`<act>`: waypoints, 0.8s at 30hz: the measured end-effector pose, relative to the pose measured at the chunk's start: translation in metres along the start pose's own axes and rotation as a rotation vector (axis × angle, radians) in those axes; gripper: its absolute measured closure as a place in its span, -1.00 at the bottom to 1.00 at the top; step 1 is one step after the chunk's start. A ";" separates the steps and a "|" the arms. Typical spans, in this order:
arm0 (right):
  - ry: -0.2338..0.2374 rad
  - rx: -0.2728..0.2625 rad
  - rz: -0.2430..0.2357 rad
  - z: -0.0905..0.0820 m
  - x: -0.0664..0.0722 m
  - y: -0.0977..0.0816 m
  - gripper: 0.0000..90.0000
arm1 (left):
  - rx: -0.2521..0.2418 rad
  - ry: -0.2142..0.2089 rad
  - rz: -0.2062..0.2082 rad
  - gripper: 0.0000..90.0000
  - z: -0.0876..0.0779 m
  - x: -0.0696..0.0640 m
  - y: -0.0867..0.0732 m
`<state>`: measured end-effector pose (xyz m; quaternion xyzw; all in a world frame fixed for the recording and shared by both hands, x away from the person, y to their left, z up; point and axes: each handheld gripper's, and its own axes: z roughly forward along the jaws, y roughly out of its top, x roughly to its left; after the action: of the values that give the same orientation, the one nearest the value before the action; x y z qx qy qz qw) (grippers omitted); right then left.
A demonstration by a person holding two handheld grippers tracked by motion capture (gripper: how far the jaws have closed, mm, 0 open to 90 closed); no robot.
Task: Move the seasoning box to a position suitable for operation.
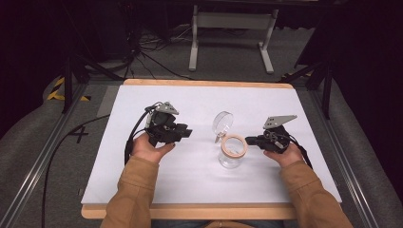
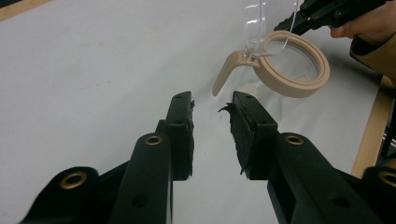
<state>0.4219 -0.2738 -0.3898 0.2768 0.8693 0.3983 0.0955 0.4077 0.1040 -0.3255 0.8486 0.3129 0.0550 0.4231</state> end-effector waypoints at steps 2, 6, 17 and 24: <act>0.005 0.007 -0.007 0.003 0.001 0.000 0.98 | 0.006 0.000 0.012 0.54 -0.001 0.000 0.000; 0.018 0.021 -0.017 0.009 0.003 -0.001 0.98 | 0.006 -0.004 0.016 0.54 0.000 0.000 0.000; 0.025 0.035 -0.008 0.015 0.002 -0.004 0.98 | 0.010 -0.007 0.002 0.54 0.000 0.001 -0.001; 0.037 0.037 0.006 0.014 0.003 -0.005 0.98 | -0.004 -0.005 -0.013 0.60 -0.001 0.005 -0.002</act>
<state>0.4231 -0.2659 -0.4033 0.2737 0.8773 0.3874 0.0731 0.4104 0.1079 -0.3273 0.8457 0.3175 0.0509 0.4260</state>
